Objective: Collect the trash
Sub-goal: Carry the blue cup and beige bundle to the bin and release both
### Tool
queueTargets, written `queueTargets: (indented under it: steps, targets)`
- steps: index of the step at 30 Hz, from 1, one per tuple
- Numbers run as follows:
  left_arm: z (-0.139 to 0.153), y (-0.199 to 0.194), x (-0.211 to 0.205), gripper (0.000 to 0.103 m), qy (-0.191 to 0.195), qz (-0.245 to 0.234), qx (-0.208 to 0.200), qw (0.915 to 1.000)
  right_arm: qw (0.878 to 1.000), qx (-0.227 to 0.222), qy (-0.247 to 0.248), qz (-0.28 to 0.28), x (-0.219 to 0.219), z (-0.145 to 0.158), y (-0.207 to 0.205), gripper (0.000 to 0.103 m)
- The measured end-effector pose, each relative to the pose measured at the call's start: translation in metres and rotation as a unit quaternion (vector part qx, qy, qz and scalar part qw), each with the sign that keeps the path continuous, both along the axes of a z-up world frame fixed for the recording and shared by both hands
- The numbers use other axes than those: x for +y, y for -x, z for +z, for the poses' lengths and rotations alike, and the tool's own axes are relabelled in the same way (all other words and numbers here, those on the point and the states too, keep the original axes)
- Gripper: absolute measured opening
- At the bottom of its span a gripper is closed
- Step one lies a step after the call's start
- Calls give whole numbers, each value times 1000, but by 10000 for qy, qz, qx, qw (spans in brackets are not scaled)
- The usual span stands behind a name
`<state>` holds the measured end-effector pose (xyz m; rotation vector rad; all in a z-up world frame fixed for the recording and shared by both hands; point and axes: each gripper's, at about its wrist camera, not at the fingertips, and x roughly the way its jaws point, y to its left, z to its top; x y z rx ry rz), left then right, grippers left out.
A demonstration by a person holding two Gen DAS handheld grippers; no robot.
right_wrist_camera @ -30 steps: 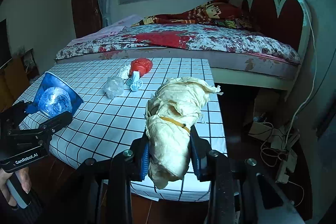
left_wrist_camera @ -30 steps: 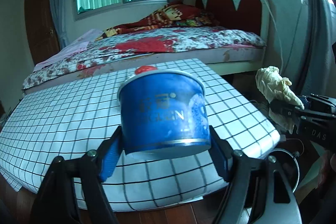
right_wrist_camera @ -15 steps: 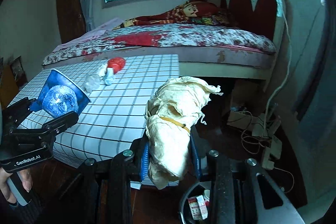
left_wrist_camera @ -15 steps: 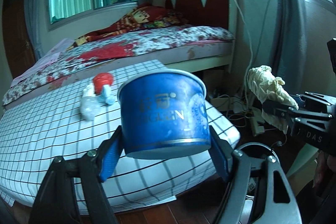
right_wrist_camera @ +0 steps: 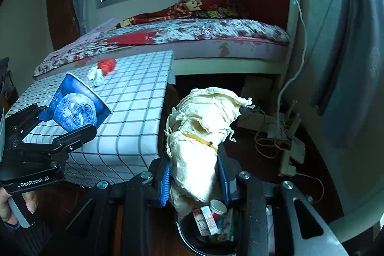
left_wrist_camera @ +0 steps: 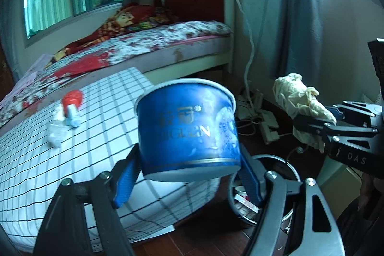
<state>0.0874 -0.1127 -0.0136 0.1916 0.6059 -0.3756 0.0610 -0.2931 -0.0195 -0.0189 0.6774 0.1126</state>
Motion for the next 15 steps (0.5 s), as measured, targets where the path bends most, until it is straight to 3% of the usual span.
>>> queueTargets:
  steps: [15]
  targets:
    - [-39,7,-64,75,69,-919,623,9938,9984,553,52,-143,-51,-44,11,34]
